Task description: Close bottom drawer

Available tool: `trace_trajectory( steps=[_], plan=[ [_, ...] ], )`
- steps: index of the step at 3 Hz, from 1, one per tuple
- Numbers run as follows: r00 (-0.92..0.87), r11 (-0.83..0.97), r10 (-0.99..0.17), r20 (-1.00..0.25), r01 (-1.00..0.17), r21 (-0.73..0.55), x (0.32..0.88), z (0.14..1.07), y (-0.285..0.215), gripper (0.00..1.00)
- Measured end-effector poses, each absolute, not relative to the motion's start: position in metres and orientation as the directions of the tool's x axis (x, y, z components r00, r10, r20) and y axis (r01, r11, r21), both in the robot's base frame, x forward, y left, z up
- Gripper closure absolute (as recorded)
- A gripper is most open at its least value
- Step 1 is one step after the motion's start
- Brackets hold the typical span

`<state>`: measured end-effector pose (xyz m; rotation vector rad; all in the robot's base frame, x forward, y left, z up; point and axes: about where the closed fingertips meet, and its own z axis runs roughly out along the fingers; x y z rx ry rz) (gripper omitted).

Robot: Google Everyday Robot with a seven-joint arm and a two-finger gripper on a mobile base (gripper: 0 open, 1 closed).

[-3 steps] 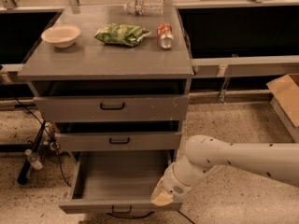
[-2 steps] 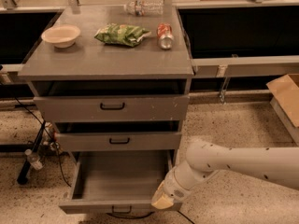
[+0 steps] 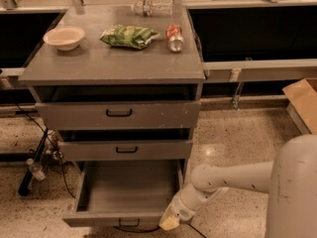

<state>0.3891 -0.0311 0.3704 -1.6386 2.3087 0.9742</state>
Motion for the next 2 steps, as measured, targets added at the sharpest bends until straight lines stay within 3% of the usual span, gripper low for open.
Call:
trace_trajectory(
  steps=[2],
  plan=[
    [-0.377,0.177,-0.786,-0.489,-0.897,0.406,0.386,0.354,-0.028,1.00]
  ],
)
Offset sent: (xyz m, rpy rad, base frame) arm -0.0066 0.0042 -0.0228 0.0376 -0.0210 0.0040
